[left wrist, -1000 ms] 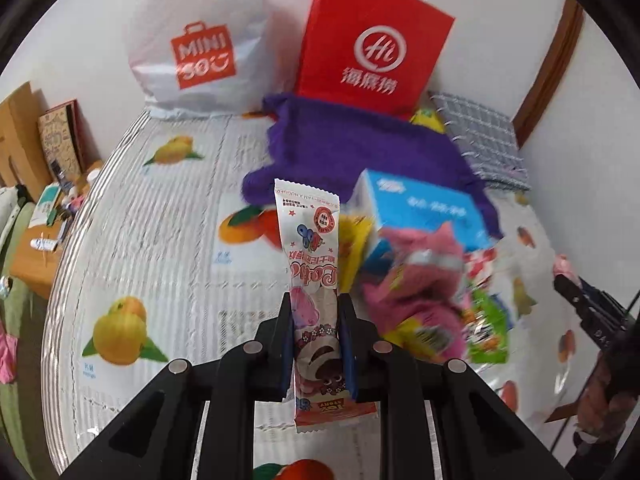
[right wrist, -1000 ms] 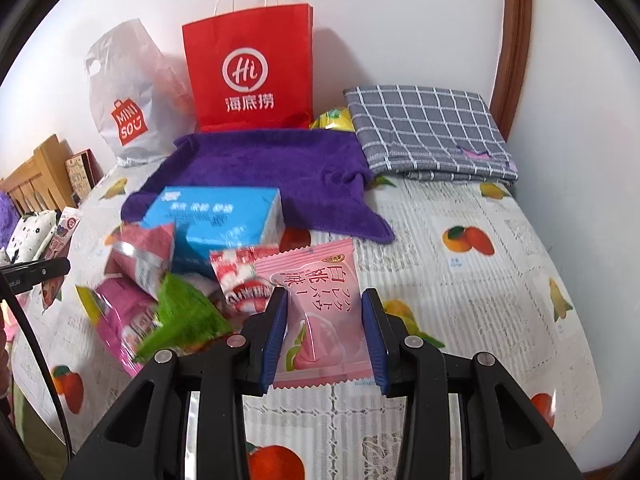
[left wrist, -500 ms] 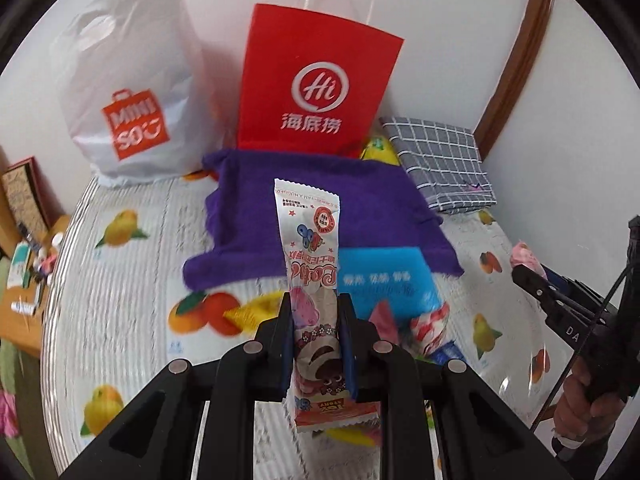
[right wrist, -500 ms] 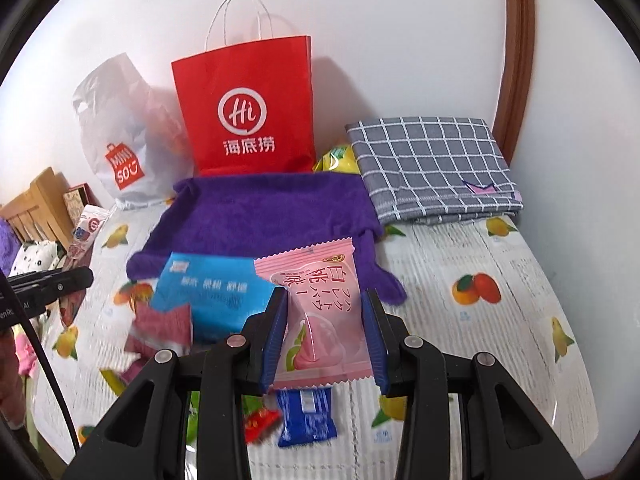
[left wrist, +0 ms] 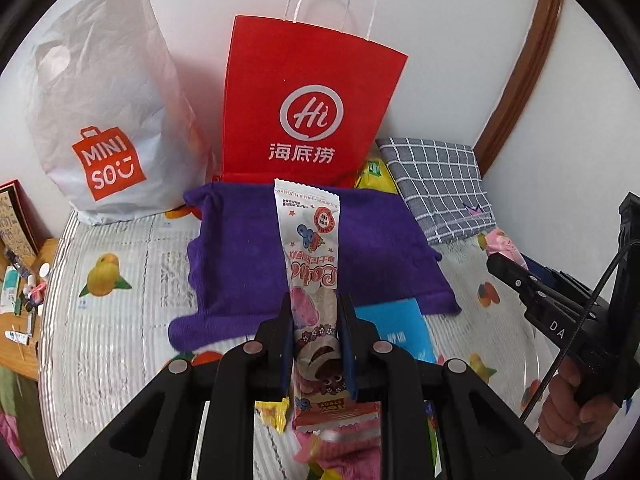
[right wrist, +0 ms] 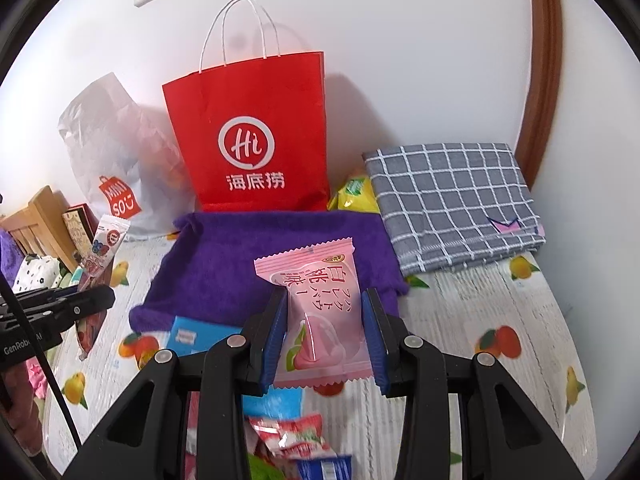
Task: Organize snacks
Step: 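Carry the white packet with the left gripper while the right carries the pink candy to the purple towel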
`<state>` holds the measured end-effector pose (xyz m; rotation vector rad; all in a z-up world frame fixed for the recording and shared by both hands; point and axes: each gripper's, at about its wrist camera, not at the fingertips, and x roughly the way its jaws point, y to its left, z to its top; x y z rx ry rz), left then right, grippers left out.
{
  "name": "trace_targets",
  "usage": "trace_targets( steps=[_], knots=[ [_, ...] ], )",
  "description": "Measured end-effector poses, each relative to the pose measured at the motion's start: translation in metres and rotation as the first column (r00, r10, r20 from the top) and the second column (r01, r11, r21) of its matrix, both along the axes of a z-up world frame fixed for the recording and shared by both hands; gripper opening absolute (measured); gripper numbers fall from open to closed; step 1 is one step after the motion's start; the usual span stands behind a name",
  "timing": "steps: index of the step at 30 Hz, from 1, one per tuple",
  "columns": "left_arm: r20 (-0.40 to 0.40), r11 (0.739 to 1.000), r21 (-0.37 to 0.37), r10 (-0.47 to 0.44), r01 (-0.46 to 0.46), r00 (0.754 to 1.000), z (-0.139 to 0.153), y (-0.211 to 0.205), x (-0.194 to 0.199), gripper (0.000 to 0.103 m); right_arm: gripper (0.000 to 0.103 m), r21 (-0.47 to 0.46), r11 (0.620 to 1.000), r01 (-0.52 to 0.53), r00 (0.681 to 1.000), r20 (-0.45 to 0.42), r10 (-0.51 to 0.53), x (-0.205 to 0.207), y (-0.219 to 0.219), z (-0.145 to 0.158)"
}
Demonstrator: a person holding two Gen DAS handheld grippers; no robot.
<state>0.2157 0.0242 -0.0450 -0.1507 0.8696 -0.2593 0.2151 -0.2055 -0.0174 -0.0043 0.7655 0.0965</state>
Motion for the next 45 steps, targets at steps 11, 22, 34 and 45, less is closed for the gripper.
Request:
trace_targets(
  steps=[11, 22, 34, 45],
  knots=[
    [-0.009, 0.999, 0.031, 0.04, -0.04, 0.999, 0.0, 0.008, 0.038, 0.019, 0.037, 0.029, 1.0, -0.011, 1.0, -0.009, 0.011, 0.05, 0.005, -0.006],
    [-0.032, 0.996, 0.052, 0.073, -0.071, 0.997, -0.011, 0.015, 0.072, 0.019, 0.037, 0.009, 1.0, -0.011, 1.0, 0.002, 0.011, 0.097, 0.004, -0.014],
    [-0.073, 0.996, 0.062, 0.075, -0.071, 0.994, -0.035, 0.017, 0.106, 0.019, 0.037, -0.004, 0.999, -0.032, 0.999, -0.026, 0.031, 0.135, 0.005, -0.038],
    [-0.133, 0.997, 0.053, 0.056, -0.05, 0.99, -0.068, 0.02, 0.135, 0.019, 0.037, 0.001, 0.999, -0.041, 0.995, -0.088, 0.041, 0.155, -0.003, -0.083]
  ],
)
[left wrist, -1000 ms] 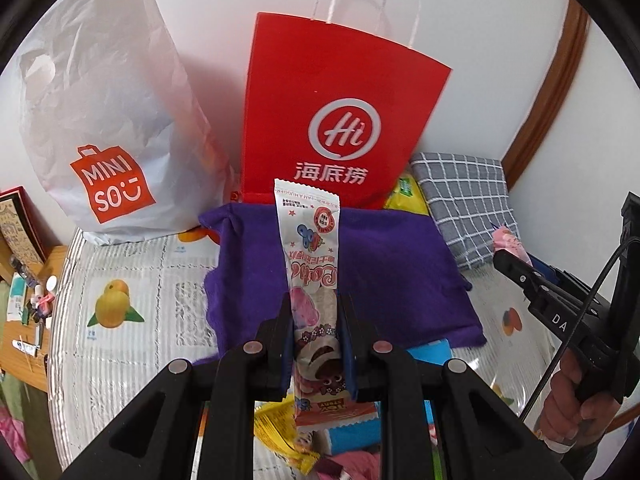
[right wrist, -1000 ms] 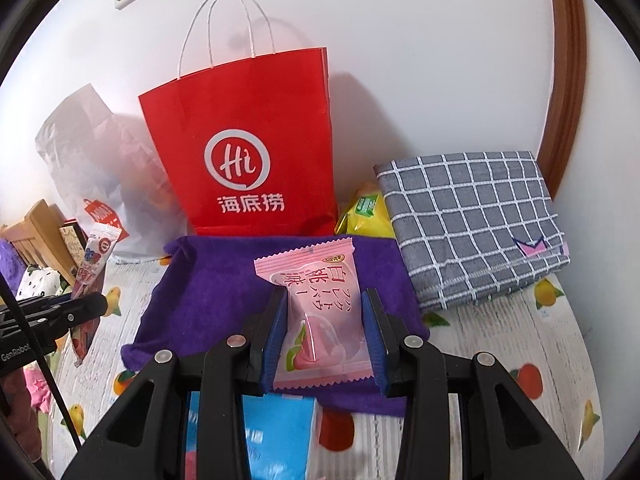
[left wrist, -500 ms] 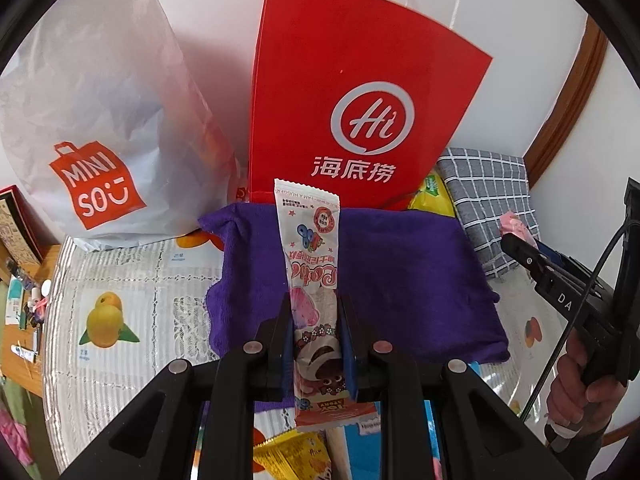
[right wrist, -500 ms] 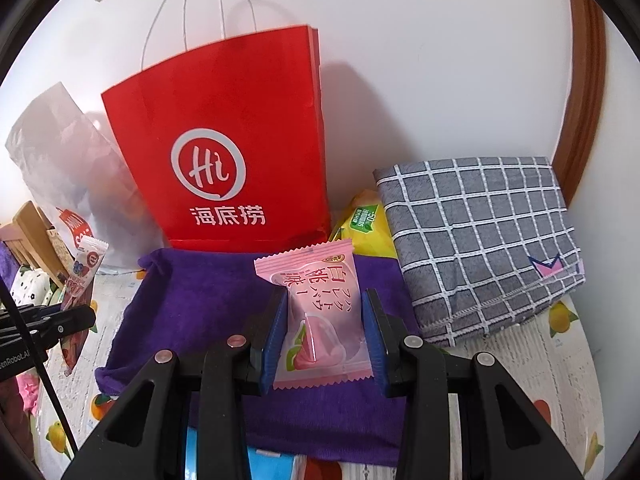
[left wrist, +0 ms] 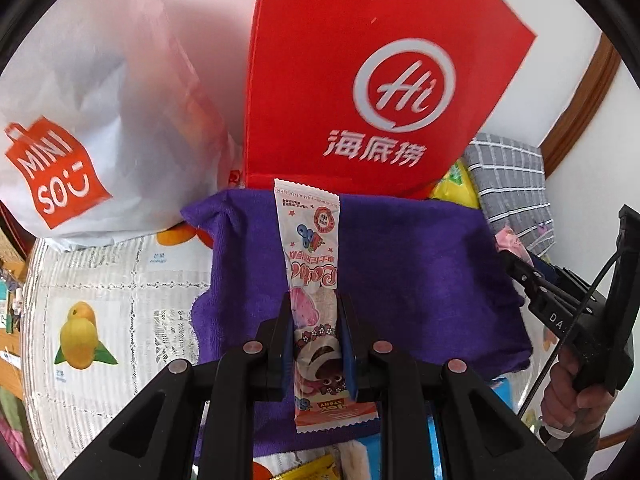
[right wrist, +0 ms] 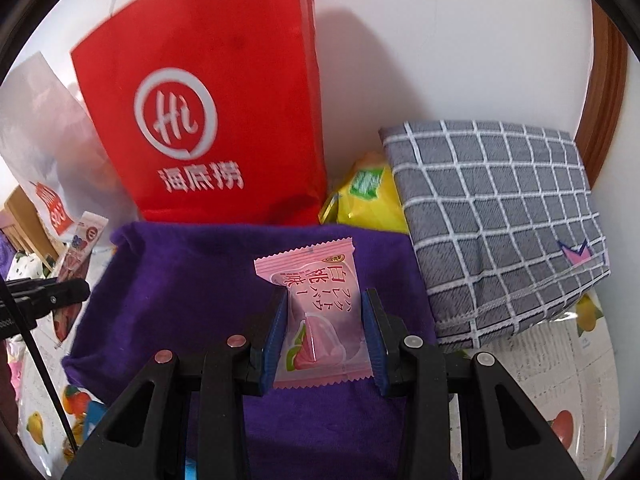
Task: Organize snacks
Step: 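Carry the white packet with the left gripper while the right carries the pink candy to the purple towel, then open the left gripper on the purple towel while the right releases the pink candy there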
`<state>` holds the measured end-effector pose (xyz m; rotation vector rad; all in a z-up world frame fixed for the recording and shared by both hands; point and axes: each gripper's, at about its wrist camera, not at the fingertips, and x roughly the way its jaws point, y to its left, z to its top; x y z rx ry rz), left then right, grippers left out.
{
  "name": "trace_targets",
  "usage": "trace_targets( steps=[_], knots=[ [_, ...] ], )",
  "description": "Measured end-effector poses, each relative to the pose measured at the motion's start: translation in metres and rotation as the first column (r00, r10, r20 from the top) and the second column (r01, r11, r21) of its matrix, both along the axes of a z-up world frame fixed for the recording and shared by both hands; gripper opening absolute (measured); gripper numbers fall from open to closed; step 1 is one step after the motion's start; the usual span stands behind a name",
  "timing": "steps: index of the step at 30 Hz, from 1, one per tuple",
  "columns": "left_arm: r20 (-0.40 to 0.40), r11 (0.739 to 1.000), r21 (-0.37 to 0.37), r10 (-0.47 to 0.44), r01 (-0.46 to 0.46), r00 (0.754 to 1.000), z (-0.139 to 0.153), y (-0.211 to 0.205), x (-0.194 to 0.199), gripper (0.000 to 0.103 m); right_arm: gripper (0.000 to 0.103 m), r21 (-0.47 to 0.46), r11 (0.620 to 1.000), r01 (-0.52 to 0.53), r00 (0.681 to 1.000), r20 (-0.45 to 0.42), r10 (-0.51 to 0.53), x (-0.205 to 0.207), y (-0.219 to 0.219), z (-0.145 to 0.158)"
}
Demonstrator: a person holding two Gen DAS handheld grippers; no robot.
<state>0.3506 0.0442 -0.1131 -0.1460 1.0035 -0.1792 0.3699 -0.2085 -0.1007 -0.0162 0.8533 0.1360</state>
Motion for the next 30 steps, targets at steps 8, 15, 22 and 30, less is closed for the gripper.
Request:
trace_targets(
  steps=[8, 15, 22, 30],
  knots=[
    [-0.042, 0.999, -0.028, -0.016, 0.015, 0.999, -0.018, 0.008, 0.011, 0.019, 0.037, 0.0, 1.0, -0.016, 0.999, -0.051, 0.015, 0.009, -0.002, -0.02],
    [-0.087, 1.0, -0.008, -0.004, 0.003, 0.996, -0.035, 0.003, 0.021, 0.019, 0.037, 0.006, 0.999, -0.033, 0.996, -0.088, 0.034, 0.018, -0.002, -0.03],
    [-0.131, 1.0, 0.001, 0.012, -0.012, 0.991, -0.05, 0.0, 0.026, 0.019, 0.037, 0.03, 0.999, -0.031, 0.99, -0.134, 0.035, 0.027, -0.008, -0.041],
    [-0.166, 1.0, -0.014, 0.01, -0.012, 0.986, -0.061, -0.004, 0.031, 0.02, 0.038, 0.025, 0.999, -0.034, 0.986, -0.162, 0.037, 0.033, -0.009, -0.053]
  ],
)
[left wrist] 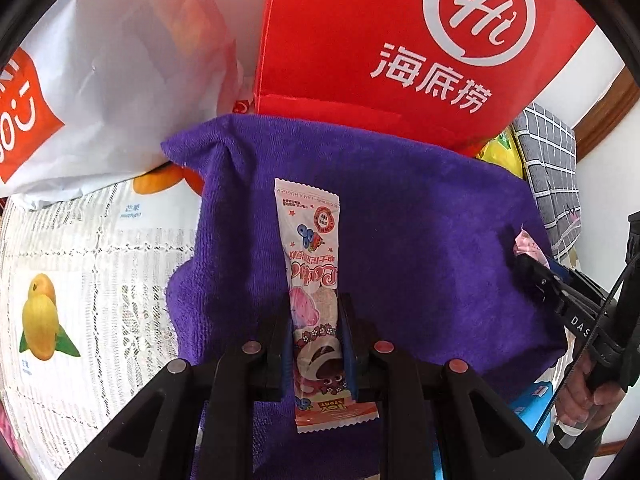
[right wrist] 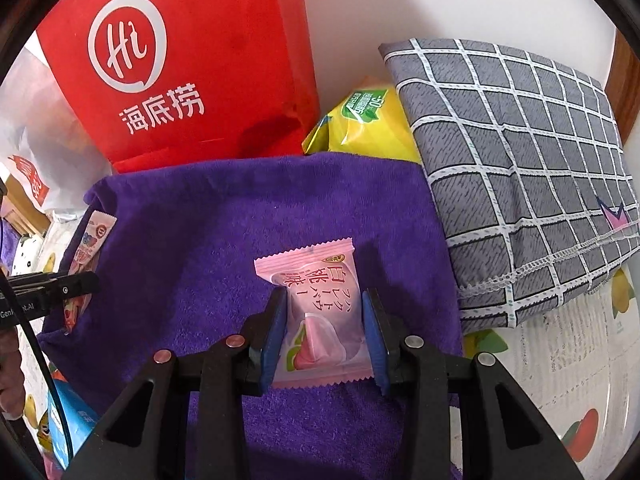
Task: Organize snacks
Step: 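Open the left gripper on the purple towel while the right releases the pink candy there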
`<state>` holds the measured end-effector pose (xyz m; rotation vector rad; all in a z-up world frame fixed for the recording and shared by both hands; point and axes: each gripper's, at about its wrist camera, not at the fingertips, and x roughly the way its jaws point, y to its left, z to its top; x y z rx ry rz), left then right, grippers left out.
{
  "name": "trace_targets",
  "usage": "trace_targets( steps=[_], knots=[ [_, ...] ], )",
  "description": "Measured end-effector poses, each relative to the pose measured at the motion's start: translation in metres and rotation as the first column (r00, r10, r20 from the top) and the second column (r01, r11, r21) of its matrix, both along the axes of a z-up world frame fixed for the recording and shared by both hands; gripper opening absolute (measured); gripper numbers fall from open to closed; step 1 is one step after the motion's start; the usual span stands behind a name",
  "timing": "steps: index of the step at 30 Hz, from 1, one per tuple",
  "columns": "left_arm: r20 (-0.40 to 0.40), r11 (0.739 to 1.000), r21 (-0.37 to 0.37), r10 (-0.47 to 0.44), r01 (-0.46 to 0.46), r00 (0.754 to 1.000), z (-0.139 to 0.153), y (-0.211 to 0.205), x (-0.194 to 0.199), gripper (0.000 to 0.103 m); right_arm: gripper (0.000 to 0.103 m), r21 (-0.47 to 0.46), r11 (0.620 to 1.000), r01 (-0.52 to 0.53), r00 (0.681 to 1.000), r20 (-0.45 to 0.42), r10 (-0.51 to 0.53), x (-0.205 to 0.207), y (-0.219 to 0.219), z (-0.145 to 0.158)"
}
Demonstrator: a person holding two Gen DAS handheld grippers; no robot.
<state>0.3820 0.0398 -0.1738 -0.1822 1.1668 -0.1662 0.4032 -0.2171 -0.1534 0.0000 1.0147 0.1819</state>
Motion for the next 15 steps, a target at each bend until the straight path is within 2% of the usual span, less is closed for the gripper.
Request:
trace_targets(
  steps=[3, 6, 8, 11, 15],
  knots=[
    [-0.014, 1.0, -0.005, 0.003, -0.003, 1.0, -0.002, -0.001, -0.001, 0.021, 0.042, 0.004, 1.0, 0.0, 1.0, 0.003, 0.0, 0.0, -0.001, 0.002],
    [-0.014, 0.999, -0.032, -0.001, 0.0, 1.0, 0.002, -0.001, -0.005, 0.031, 0.052, -0.003, 1.0, -0.005, 1.0, -0.011, 0.005, -0.002, -0.003, 0.003],
    [-0.001, 0.999, -0.04, 0.005, -0.005, 1.0, 0.007, 0.0, -0.008, 0.041, 0.053, 0.004, 1.0, -0.005, 1.0, -0.012, 0.005, -0.006, -0.007, 0.006],
    [0.025, 0.999, -0.032, -0.001, 0.002, 1.0, 0.018, -0.001, -0.016, 0.055, 0.061, 0.005, 1.0, 0.006, 1.0, -0.016, -0.006, -0.014, -0.012, 0.014],
    [0.067, 1.0, 0.013, 0.003, -0.004, 0.998, 0.037, -0.001, -0.029, 0.057, 0.065, -0.039, 0.999, 0.02, 1.0, -0.004, -0.021, -0.027, -0.008, 0.031]
  ],
)
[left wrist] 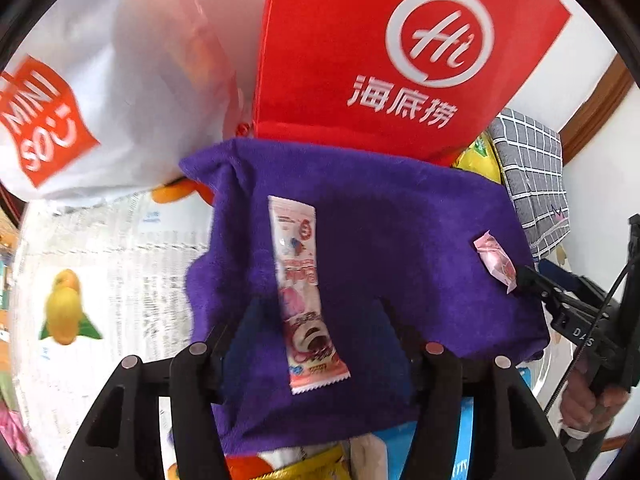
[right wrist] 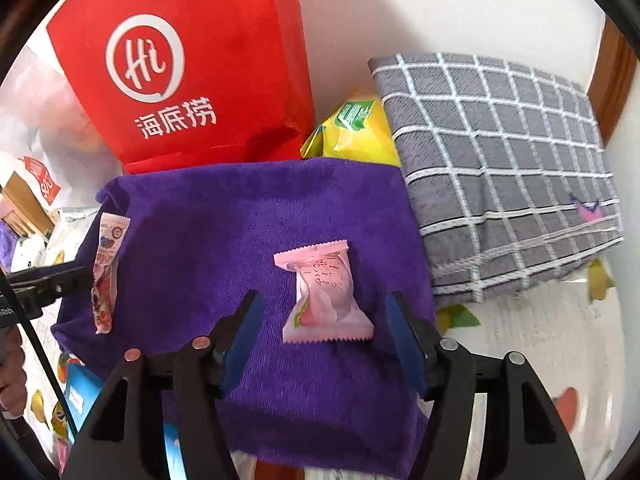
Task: Organize snacks
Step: 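Open the left gripper on the purple towel while the right releases the pink candy there, then move both grippers back from the towel toward the snack pile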
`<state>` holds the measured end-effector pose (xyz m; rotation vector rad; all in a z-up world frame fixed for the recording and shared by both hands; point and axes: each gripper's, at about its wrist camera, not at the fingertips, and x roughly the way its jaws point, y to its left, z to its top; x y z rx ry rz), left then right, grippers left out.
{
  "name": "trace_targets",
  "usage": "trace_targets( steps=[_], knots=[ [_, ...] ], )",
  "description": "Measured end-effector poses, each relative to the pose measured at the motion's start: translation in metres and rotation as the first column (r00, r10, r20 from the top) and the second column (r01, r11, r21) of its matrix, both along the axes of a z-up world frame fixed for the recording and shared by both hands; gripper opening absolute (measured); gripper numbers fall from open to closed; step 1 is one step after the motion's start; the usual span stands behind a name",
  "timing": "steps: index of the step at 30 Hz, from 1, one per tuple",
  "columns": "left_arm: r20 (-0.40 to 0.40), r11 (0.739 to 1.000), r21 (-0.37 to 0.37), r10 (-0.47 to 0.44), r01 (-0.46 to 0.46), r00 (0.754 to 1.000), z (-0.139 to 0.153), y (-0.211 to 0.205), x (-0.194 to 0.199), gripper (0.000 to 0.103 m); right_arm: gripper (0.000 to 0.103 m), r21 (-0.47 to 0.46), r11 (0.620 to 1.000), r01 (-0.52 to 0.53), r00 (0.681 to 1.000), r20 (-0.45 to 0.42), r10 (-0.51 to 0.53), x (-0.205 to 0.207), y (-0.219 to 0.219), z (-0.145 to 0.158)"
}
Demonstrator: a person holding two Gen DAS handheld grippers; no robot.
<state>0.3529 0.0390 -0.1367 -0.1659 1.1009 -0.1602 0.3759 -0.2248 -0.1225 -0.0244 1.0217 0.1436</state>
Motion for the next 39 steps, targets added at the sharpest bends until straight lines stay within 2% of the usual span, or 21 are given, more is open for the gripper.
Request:
trace_targets(
  steps=[2, 4, 5, 8, 10, 12, 14, 17, 22, 27, 31, 34, 37, 39],
  knots=[
    [0.014, 1.0, 0.001, 0.003, -0.003, 1.0, 0.009, 0.005, -0.009, 0.061, 0.065, -0.04, 0.999, 0.014, 1.0, 0.02, -0.013, -0.008, 0.002, 0.01],
    [0.03, 1.0, 0.013, 0.009, -0.009, 1.0, 0.017, 0.007, -0.019, 0.066, 0.071, -0.067, 0.998, 0.022, 0.999, 0.048, -0.019, -0.02, 0.004, 0.022],
    [0.04, 0.999, 0.044, 0.019, -0.021, 0.999, 0.022, 0.009, -0.026, 0.071, 0.072, -0.077, 0.997, 0.027, 0.998, 0.06, -0.023, -0.029, 0.004, 0.026],
    [0.083, 0.983, 0.176, 0.047, -0.061, 0.995, 0.037, 0.007, -0.045, 0.072, 0.073, -0.138, 0.987, 0.077, 0.993, 0.094, -0.065, -0.051, 0.009, 0.041],
    [0.11, 0.977, 0.204, 0.033, -0.055, 0.993, 0.047, 0.009, -0.059, 0.073, 0.073, -0.169, 0.981, 0.099, 0.99, 0.114, -0.08, -0.066, 0.012, 0.048],
    [0.115, 0.982, 0.183, 0.029, -0.05, 0.993, 0.054, 0.011, -0.072, 0.073, 0.073, -0.155, 0.983, 0.102, 0.989, 0.124, -0.083, -0.077, 0.009, 0.053],
    [0.123, 0.985, 0.164, 0.027, -0.048, 0.992, 0.06, 0.011, -0.083, 0.073, 0.073, -0.1, 0.99, 0.1, 0.99, 0.114, -0.089, -0.088, 0.005, 0.057],
    [0.143, 0.985, 0.166, 0.023, -0.047, 0.989, 0.067, 0.009, -0.102, 0.073, 0.073, -0.046, 0.992, 0.116, 0.988, 0.106, -0.111, -0.104, 0.0, 0.062],
    [0.185, 0.986, 0.162, 0.012, -0.042, 0.983, 0.076, 0.005, -0.134, 0.073, 0.073, -0.095, 0.985, 0.144, 0.978, 0.168, -0.127, -0.14, 0.0, 0.073],
    [0.23, 0.989, 0.134, 0.028, -0.06, 0.973, 0.088, 0.008, -0.169, 0.073, 0.073, -0.102, 0.984, 0.145, 0.977, 0.171, -0.127, -0.17, -0.001, 0.076],
    [0.248, 0.994, 0.091, 0.041, -0.065, 0.968, 0.093, 0.011, -0.19, 0.073, 0.073, -0.066, 0.993, 0.103, 0.983, 0.158, -0.091, -0.192, -0.005, 0.071],
    [0.251, 0.996, 0.057, 0.057, -0.073, 0.966, 0.091, 0.013, -0.202, 0.073, 0.073, -0.008, 0.997, 0.079, 0.985, 0.154, -0.077, -0.209, -0.011, 0.066],
    [0.227, 0.997, 0.026, 0.059, -0.067, 0.972, 0.083, 0.014, -0.21, 0.073, 0.073, 0.121, 0.992, 0.031, 0.985, 0.164, -0.051, -0.226, -0.022, 0.063],
    [0.21, 0.998, 0.017, 0.054, -0.059, 0.976, 0.078, 0.014, -0.214, 0.073, 0.073, 0.172, 0.985, 0.02, 0.986, 0.158, -0.048, -0.233, -0.027, 0.06]
  ],
)
